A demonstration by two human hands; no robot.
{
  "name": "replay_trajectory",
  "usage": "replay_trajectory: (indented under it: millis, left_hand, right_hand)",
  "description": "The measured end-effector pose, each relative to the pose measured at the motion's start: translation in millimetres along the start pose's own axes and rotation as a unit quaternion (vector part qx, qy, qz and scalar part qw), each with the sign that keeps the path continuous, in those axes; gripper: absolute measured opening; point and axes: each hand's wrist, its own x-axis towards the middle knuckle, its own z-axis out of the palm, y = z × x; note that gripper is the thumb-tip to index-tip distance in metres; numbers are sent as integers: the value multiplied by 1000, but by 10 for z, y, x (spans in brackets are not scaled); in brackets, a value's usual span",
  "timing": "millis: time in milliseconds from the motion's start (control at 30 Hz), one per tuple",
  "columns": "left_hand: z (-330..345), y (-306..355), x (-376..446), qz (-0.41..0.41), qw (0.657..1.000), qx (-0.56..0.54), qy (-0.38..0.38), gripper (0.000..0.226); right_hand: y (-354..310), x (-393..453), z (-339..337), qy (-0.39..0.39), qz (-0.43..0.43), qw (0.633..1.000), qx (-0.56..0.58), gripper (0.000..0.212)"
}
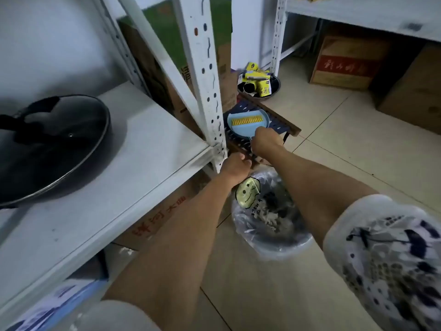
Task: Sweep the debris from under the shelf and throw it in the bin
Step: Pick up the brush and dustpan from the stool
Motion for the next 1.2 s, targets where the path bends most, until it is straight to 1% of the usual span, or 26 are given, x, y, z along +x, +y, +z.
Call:
replay_trajectory:
  millis: [67,167,233,333,433,500,567,633,767,833,867,900,967,1000,1100,1200]
  left_hand:
    - [72,67,44,9,1000,9,22,39]
    - [128,123,155,16,997,16,69,28]
    - [178,159,251,21,994,26,103,24]
    - [247,180,434,3,993,3,116,29]
    - [344,175,642,-10,994,-28,104,20]
    - [425,137,783,-13,994,-29,109,14]
    - [494,128,865,-12,990,-33,134,11]
    - [536,114,914,-15,987,-35,156,14]
    - [586,-56,1139,-35,983,-62,169,7]
    - [563,-60,1160,-39,984,-59,165,12]
    - [525,7,1075,-34,984,-61,164,9]
    - [501,43,1023,-29,984,-60,162,11]
    - [483,36,991,-16,984,-69,165,28]
    - [483,15,994,-12,983,-74,165,31]
    - [503,-54,1032,-23,983,-90,158,31]
    - [494,2,987,-27,984,-100,146,28]
  right_hand:
    - [66,58,22,6,3,1000,9,32]
    - [97,149,107,16,-1,1000,21,34]
    - [144,229,155,24,9,999,40,40]
    - [201,304,214,27,41,995,86,50]
    - [256,349,242,18,50,993,104,41]
    - [277,375,261,11,48,992,115,35]
    - [294,407,285,2,45,991,129,34]
    - [309,420,292,2,44,990,137,33]
    - [327,450,300,7,34,992,124,33]
    - [317,451,277,14,11,996,86,32]
    - [310,441,256,21,-1,998,68,31]
    - [306,429,236,28,-10,998,52,31]
    - [297,397,187,43,-17,998,34,31]
    - [294,382,159,52,-16,998,34,31]
    - [261,350,53,67,-5,995,70,32]
    - [220,339,-91,77,34,981,176,28]
